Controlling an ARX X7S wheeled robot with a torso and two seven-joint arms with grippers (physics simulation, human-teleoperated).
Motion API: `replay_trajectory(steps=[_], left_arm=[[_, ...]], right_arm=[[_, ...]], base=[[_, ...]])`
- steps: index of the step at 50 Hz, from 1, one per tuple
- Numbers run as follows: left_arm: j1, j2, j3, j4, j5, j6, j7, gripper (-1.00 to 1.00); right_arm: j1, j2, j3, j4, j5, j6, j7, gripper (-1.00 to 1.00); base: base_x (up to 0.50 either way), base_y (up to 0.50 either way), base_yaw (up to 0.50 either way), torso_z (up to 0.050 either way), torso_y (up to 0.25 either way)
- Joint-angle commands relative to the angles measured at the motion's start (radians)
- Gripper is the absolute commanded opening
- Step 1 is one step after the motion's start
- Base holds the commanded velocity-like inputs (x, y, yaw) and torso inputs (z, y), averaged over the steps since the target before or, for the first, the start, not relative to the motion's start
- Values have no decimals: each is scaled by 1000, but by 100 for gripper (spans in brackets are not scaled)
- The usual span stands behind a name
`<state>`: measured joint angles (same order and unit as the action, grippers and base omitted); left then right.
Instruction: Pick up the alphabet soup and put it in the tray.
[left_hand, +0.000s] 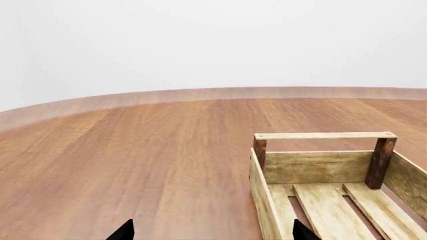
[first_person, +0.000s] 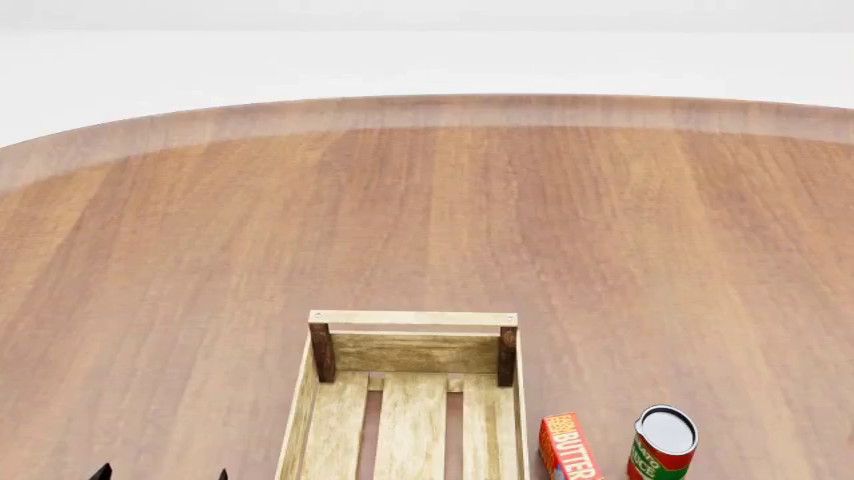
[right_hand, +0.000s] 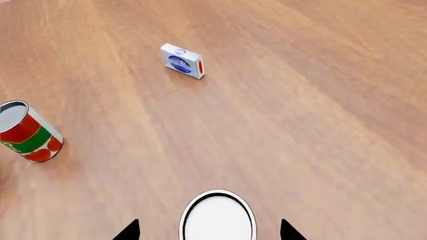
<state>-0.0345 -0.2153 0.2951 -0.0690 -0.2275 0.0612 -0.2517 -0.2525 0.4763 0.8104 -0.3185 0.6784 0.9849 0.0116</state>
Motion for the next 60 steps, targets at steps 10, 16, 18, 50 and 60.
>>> replay_trajectory(steps=[10,16,18,50,60], left_arm=[[0,-7,7,5,-8,0,-8,100],[-4,-7,10,-3,-8,4,-9,100],[-4,-7,11,-5,-9,5,-9,100],[-11,-12,28,-21,-10,8,-18,100],[-11,-15,33,-21,-11,9,-22,100]], right_arm=[[13,2,-49,60,-25,-14,-2,100],[26,3,-63,84,-34,-21,0,100],[32,3,-67,88,-35,-22,2,100],[113,13,-153,240,-91,-88,-8,100],[129,8,-180,279,-108,-119,-16,100]], base=[[0,0,0,0,0],[0,0,0,0,0],[0,0,0,0,0],[0,0,0,0,0],[0,0,0,0,0]])
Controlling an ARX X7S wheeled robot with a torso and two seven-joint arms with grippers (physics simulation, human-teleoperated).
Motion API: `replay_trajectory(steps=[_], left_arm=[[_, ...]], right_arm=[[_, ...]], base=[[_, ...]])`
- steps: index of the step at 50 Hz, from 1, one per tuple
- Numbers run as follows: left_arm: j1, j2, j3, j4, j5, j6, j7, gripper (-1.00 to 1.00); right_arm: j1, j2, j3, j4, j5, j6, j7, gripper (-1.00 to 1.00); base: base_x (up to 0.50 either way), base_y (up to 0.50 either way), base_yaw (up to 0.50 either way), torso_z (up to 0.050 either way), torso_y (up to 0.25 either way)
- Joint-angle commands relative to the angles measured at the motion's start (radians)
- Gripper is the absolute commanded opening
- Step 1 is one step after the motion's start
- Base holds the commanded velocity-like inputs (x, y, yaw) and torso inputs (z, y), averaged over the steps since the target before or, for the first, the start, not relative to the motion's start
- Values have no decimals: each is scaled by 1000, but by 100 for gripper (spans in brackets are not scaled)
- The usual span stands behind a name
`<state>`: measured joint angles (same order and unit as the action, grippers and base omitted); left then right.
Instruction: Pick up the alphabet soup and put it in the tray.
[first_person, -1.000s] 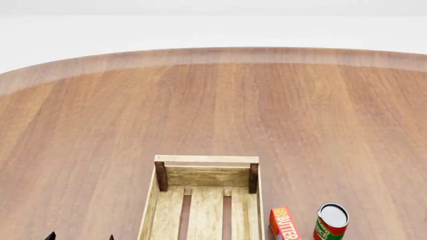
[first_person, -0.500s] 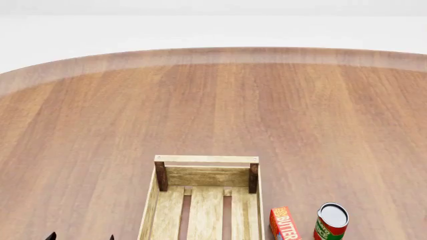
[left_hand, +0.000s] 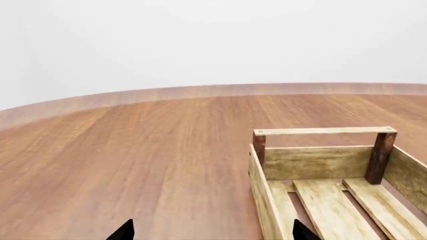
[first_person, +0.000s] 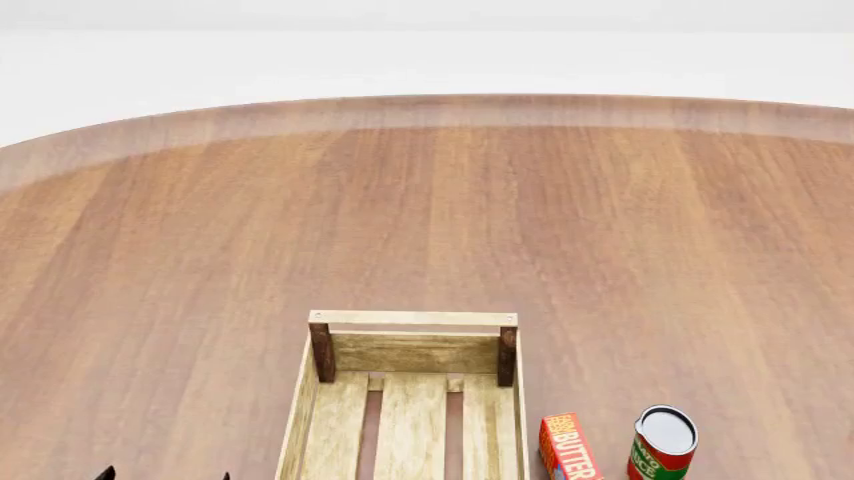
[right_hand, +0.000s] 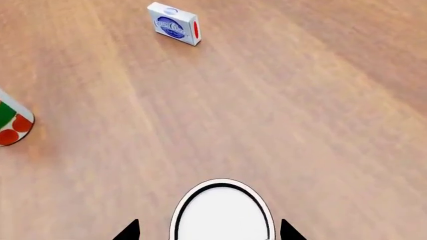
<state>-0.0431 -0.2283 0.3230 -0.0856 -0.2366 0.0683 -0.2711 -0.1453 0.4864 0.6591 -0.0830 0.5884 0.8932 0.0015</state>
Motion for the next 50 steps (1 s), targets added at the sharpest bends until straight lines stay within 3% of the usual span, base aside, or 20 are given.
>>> replay_trajectory(steps=[1,33,34,50], left_arm=[[-2,-2,5,-5,-2,2,-3,100],[-5,-10,15,-5,-13,7,-10,100],[-5,-10,15,-6,-14,7,-10,100],[-3,-16,21,1,-19,9,-15,100]], right_arm=[[22,-2,-29,44,-18,-27,-6,100],[22,-10,-43,74,-25,-41,-5,100],[22,-9,-43,75,-25,-42,-5,-100],[33,5,-54,19,-11,-13,3,-100]], base=[[0,0,0,0,0],[0,0,0,0,0],[0,0,0,0,0],[0,0,0,0,0]])
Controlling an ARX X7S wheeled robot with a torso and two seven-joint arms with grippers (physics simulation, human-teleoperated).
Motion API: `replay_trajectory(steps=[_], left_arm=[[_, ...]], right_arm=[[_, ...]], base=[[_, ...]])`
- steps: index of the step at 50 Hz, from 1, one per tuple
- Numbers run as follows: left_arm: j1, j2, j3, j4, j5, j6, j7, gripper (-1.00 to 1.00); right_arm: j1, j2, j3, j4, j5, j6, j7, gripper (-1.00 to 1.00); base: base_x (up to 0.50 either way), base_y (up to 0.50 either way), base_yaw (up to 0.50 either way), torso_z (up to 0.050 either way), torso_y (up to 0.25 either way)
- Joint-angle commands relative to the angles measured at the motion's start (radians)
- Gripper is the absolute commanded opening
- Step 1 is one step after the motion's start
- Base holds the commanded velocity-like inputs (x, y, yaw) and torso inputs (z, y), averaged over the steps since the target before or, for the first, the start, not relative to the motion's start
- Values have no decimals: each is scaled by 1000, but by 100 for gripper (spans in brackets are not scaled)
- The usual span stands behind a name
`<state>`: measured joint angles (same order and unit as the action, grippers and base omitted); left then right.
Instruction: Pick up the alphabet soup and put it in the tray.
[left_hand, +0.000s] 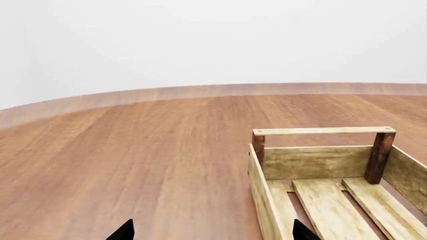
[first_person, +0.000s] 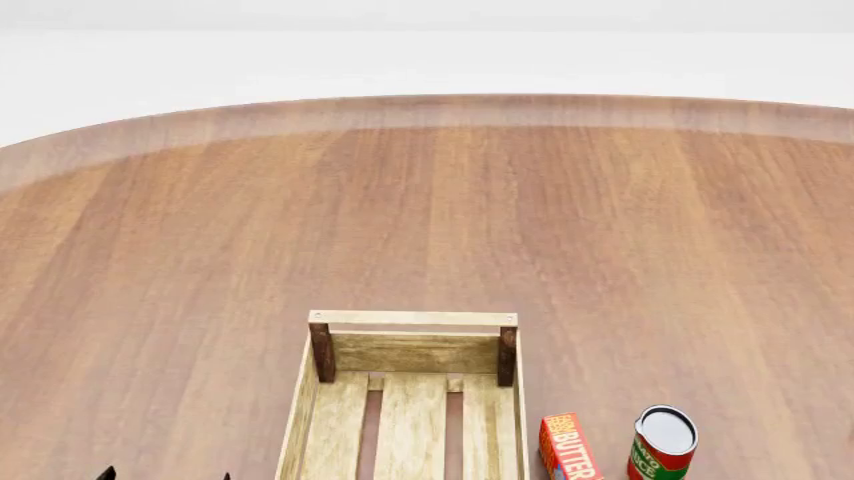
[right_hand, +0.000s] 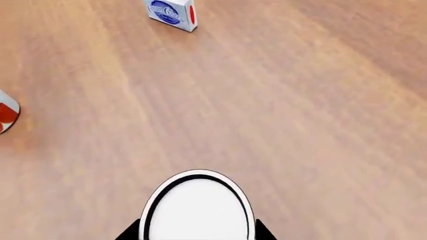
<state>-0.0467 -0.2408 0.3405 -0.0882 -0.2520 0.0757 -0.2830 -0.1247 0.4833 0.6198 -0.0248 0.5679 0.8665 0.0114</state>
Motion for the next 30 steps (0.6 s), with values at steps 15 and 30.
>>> replay_trajectory(steps=[15,30], left_arm=[[4,-11,9,15,-9,1,-8,100],[-1,-11,14,5,-15,4,-11,100]], right_arm=[[58,59,-66,-254,103,146,-14,-100],[127,111,-79,-451,206,279,15,-100]], base=[[0,0,0,0,1],[0,0,0,0,0]])
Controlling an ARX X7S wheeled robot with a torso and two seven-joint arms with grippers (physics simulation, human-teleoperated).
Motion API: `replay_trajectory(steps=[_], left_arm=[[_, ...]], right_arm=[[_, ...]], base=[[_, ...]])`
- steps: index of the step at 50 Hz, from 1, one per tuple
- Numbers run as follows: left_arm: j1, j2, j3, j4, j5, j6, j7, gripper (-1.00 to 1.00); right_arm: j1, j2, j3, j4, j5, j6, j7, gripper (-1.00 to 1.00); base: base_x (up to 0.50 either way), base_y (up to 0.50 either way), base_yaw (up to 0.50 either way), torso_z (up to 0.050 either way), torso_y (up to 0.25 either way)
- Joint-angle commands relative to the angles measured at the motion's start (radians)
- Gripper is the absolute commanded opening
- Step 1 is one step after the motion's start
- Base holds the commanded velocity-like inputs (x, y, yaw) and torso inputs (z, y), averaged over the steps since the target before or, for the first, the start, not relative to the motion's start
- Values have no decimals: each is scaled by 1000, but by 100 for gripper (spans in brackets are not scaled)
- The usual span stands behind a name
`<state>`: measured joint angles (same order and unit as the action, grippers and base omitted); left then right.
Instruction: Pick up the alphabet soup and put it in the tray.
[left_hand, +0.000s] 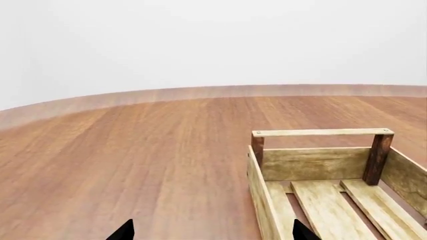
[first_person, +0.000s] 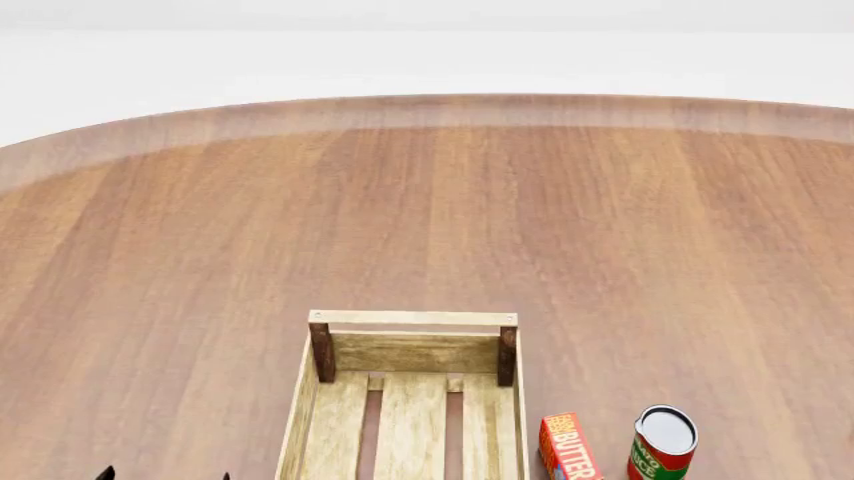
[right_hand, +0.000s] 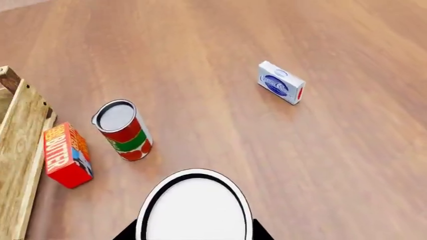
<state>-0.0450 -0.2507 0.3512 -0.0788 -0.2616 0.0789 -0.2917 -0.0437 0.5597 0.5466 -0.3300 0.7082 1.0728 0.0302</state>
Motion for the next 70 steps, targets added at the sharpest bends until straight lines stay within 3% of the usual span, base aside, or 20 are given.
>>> replay_trajectory(steps=[1,14,21,45,70], left_arm=[[-3,-2,3,-4,-6,0,-2,100],[-5,-5,9,-6,-12,0,-2,100],[-3,-8,10,0,-13,0,-6,100],[-6,-14,17,2,-21,2,-11,100],[-6,-21,23,8,-30,3,-18,100]], right_arm=[[50,33,0,-155,77,78,-6,-100],[170,47,64,-281,227,207,58,-100],[264,53,13,-293,274,252,86,-100],[523,-14,-256,-209,243,238,138,-100],[751,-122,-592,-23,129,150,75,-100]], base=[[0,0,0,0,0],[0,0,0,0,1],[0,0,0,0,0],[0,0,0,0,1],[0,0,0,0,0]])
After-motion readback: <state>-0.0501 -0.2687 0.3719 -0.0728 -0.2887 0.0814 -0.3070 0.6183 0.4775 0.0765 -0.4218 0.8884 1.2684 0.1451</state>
